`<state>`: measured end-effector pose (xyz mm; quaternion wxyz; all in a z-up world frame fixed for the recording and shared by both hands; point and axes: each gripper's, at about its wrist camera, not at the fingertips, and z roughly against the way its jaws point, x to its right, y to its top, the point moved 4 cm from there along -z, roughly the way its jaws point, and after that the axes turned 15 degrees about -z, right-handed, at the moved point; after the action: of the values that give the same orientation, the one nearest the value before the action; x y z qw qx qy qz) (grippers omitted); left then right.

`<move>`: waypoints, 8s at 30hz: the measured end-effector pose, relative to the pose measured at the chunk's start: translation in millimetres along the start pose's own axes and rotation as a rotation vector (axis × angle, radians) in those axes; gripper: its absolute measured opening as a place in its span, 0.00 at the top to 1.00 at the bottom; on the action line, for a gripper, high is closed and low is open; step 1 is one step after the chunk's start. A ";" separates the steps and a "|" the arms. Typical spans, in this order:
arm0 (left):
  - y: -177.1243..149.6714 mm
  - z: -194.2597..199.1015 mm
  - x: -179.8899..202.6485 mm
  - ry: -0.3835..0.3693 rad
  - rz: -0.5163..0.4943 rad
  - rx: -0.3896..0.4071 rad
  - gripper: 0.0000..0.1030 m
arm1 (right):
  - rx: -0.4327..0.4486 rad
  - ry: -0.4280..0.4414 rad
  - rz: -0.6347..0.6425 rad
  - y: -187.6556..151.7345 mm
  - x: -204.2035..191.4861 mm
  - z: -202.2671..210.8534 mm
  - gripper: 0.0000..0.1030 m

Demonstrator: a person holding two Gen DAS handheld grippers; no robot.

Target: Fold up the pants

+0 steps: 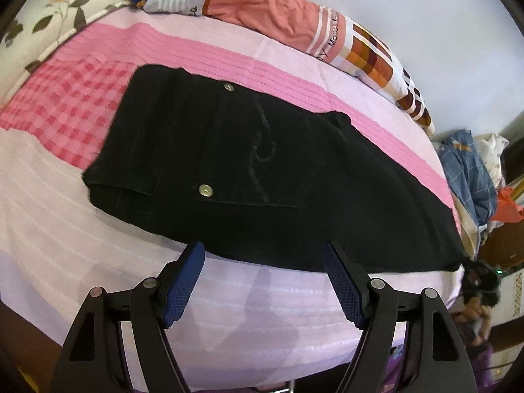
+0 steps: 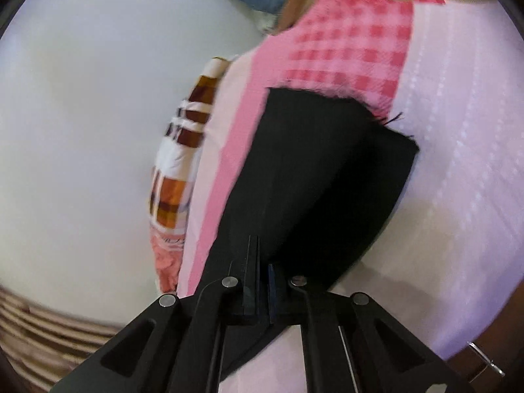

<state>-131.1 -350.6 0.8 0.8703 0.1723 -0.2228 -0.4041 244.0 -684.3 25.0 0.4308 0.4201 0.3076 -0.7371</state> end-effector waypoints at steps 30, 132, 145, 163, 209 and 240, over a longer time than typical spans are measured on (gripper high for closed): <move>-9.7 -2.6 -34.6 -0.001 0.107 -0.011 0.27 | 0.151 -0.268 0.190 113.5 14.9 34.4 0.42; 8.0 15.0 -125.3 -0.028 0.209 0.129 0.87 | -0.447 -0.099 0.371 -97.6 -8.1 -101.4 0.38; 9.7 38.9 -154.2 0.083 0.203 0.152 0.95 | -0.533 -0.063 0.303 -111.1 -3.4 -109.1 0.34; -5.8 -27.6 -26.7 -0.460 0.233 -0.025 0.84 | -0.761 -0.021 0.160 -200.5 1.3 -163.5 0.35; -7.7 -34.4 -62.7 -0.419 0.453 -0.012 0.51 | -0.809 -0.122 0.126 -218.4 21.5 -177.5 0.94; 0.7 -31.2 -59.2 -0.399 0.404 -0.016 0.44 | -0.785 -0.122 0.013 -223.4 12.7 -184.1 0.50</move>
<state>-148.2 -300.3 -39.8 0.8736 0.0347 -0.4162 -0.2499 106.0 -440.7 -50.0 0.5806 0.1808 0.5374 -0.5843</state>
